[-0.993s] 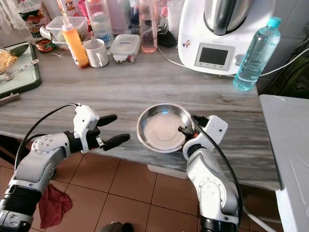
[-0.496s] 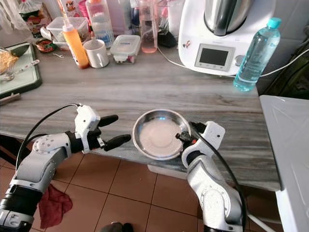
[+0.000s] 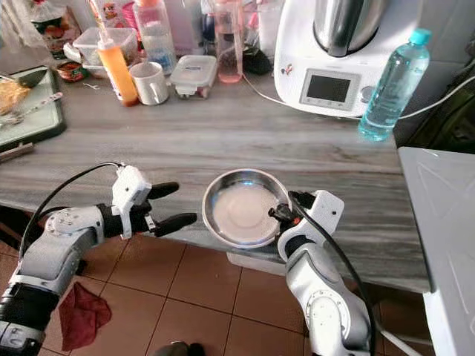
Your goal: Setting the table
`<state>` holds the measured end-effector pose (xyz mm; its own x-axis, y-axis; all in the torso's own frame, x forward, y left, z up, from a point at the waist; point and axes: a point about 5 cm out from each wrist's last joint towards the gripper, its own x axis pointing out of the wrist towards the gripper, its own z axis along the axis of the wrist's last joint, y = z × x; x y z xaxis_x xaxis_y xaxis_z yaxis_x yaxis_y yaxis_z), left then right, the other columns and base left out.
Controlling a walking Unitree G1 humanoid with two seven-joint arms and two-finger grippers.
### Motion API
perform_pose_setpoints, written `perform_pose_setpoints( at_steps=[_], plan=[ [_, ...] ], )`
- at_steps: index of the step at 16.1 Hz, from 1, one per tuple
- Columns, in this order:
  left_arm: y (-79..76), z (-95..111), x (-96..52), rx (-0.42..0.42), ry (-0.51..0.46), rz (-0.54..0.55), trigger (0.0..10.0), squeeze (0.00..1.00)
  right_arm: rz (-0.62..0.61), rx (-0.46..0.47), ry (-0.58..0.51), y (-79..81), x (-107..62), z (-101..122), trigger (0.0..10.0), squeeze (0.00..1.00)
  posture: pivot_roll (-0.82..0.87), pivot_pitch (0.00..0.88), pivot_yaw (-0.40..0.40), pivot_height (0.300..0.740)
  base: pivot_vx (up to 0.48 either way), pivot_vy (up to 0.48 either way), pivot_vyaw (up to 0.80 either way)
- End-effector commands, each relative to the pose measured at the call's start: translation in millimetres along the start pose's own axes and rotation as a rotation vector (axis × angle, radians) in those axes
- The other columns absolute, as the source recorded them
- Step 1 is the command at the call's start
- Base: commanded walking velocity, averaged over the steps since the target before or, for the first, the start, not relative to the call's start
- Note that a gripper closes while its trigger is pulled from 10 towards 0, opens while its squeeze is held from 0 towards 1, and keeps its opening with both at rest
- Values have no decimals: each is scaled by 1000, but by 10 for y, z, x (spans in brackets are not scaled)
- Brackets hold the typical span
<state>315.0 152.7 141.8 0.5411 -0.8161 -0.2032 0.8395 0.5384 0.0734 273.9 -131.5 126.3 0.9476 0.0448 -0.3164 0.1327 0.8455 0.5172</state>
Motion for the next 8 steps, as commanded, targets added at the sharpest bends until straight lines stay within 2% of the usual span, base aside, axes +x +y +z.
perform_pose_setpoints(
  at_steps=[1,6,8],
  plan=[
    [4,1,-28,11,10,-4,10000,0,-95,40,117,-57,49,-311,10000,0,110,137,44,714,0,0,0],
    [1,-14,-51,8,17,-9,10000,0,-152,62,14,-196,33,-133,10000,0,113,146,48,714,0,0,0],
    [-9,-14,-30,7,19,-18,10000,0,-150,64,23,-216,60,-141,10000,0,110,148,53,714,0,0,0]
  ],
)
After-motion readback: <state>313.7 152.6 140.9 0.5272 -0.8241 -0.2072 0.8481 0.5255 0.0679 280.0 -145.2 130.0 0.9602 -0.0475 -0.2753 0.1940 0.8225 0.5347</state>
